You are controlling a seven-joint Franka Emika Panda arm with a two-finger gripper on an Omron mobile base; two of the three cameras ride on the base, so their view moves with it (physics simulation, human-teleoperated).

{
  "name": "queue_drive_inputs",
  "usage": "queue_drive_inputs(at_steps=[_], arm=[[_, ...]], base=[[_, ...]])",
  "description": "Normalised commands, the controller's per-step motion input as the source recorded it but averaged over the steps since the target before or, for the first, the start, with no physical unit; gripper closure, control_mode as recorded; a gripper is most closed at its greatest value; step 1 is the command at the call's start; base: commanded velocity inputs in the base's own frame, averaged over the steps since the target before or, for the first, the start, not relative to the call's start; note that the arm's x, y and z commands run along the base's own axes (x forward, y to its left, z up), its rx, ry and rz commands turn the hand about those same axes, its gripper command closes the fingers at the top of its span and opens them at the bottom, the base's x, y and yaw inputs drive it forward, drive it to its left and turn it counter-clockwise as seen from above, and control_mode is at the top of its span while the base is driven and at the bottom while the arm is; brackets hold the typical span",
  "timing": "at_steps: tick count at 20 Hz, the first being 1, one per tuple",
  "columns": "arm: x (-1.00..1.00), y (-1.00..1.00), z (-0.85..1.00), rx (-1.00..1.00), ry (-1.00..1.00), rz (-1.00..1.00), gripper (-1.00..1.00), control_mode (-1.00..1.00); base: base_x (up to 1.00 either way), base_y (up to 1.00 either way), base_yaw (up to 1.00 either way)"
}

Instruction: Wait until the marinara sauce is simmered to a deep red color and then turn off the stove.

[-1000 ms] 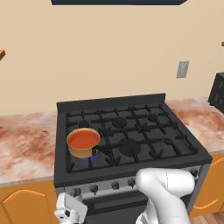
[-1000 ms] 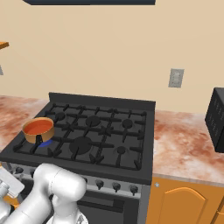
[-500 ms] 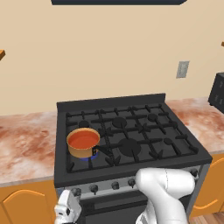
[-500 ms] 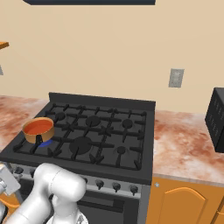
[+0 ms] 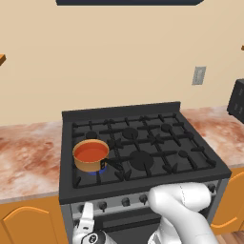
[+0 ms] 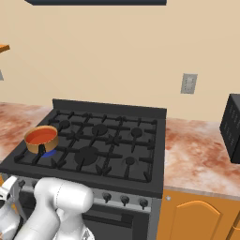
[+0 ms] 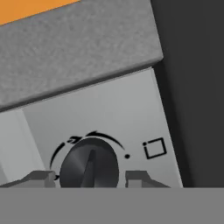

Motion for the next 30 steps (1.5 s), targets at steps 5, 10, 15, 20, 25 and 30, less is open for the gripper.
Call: queue_drive_inputs(at_steps=[5,10,15,20,25,30], arm=[[-0.20,-0.04,-0.04,0.42,-0.44,-0.36,1.00,-1.00],[-0.20,-0.06,-0.05,0.43,-0.47,-0.40,1.00,-1.00],[-0.16,-0.01,-0.10,0.46,-0.49,-0.44,1.00,-1.00],[-0.11,0.00,-0.11,0.44,-0.49,-0.48,1.00,-1.00],[-0.13,0.00,-0.12,0.41,-0.50,-0.56,1.00,-1.00],[-0.07,0.00,-0.15,0.38,-0.48,-0.62,1.00,-1.00]], base=[[0.00,0.00,0.00],[0.00,0.00,0.00],[0.00,0.00,0.00],[0.00,0.00,0.00],[0.00,0.00,0.00],[0.00,0.00,0.00]])
